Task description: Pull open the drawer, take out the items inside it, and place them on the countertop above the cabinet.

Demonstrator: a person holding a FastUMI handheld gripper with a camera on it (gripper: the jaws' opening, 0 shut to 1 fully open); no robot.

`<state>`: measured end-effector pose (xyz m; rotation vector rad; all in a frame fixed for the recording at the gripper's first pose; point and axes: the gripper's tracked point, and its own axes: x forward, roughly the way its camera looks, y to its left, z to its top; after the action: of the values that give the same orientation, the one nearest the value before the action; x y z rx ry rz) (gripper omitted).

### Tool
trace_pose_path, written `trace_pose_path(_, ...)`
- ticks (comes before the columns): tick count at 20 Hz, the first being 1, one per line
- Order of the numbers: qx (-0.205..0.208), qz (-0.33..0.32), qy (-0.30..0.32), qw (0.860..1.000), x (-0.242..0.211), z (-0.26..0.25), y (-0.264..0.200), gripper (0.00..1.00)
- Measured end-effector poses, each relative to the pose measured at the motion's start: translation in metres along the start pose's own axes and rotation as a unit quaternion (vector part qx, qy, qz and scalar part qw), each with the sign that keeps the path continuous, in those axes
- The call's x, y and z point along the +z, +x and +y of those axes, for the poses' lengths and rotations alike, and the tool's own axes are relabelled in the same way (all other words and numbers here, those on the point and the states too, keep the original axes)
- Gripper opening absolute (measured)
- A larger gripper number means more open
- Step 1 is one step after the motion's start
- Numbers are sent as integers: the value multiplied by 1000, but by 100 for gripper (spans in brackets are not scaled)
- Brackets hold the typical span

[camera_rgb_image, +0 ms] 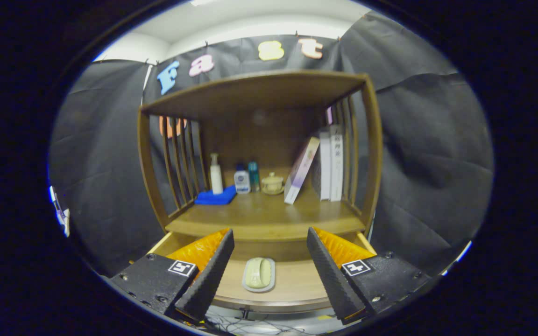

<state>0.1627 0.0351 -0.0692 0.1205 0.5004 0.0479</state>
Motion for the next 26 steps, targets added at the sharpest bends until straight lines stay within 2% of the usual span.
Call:
trace_pose_path(3, 3, 72, -19, 997, -8, 6, 37, 97)
trace_pose_path(6, -12, 135, -49, 990, -24, 5, 69, 95)
trace_pose_path(12, -4, 304, -30, 952, -89, 13, 112, 90)
trace_pose_path(15, -12, 338, -15, 941, -106, 16, 122, 85)
trace_pose_path(18, -28, 360, -17, 932, -120, 15, 129, 76)
trace_pose_path(23, -32, 395, -16, 918, -141, 23, 135, 70)
trace_pose_path(26, -38, 412, -23, 910, -154, 25, 137, 62)
